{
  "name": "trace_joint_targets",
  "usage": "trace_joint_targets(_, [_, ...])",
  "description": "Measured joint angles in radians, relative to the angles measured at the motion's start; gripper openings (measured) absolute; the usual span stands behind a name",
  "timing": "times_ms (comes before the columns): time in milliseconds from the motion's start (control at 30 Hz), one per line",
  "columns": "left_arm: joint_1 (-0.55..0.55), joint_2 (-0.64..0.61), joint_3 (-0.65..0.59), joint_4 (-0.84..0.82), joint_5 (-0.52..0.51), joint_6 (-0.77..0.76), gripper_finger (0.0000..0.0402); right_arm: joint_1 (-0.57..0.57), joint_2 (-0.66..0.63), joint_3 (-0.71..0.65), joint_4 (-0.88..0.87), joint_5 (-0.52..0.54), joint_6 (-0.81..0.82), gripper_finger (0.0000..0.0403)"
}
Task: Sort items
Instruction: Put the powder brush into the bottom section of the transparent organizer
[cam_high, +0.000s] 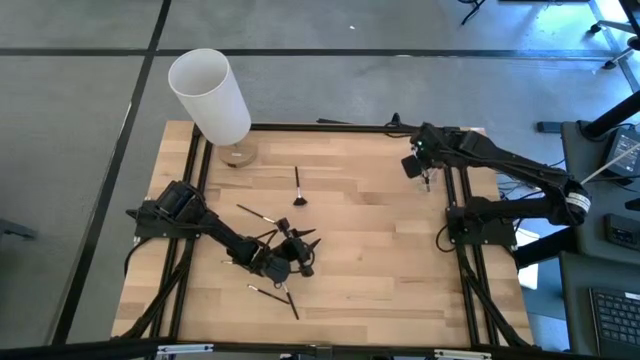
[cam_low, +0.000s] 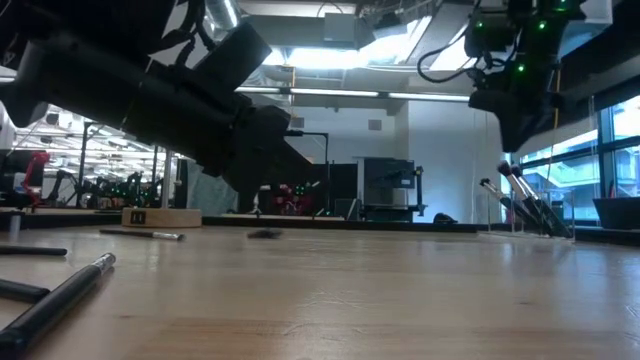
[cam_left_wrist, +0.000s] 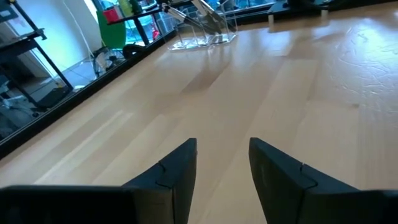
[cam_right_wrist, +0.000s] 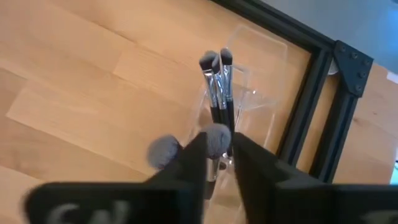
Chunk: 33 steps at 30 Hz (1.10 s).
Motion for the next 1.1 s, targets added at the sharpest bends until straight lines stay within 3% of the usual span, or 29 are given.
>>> trace_joint_targets(167, [0.000, 0.000, 0.000, 0.000, 0.000, -0.001, 0.0143, -0.019, 0.024, 0.000, 0.006, -0.031, -0.004, 0.0163])
trace_joint_targets(300, [0.000, 0.000, 0.000, 0.000, 0.000, -0.002, 0.0143, -0.026, 0.073, -0.001, 0.007, -0.044, -0.022, 0.0174])
trace_joint_targets(467, [-0.010, 0.000, 0.000, 0.000, 0.000, -0.012, 0.0143, -0.031, 0.127, -0.002, 0.023, -0.042, -0.026, 0.0129])
trace_joint_targets(733, [-0.019, 0.000, 0.000, 0.000, 0.000, -0.019, 0.0143, -0.030, 0.140, -0.002, 0.024, -0.044, -0.035, 0.0010])
trace_joint_targets(1100, [-0.019, 0.000, 0.000, 0.000, 0.000, -0.019, 0.0143, 0.035, 0.045, -0.002, 0.000, -0.013, -0.055, 0.0005])
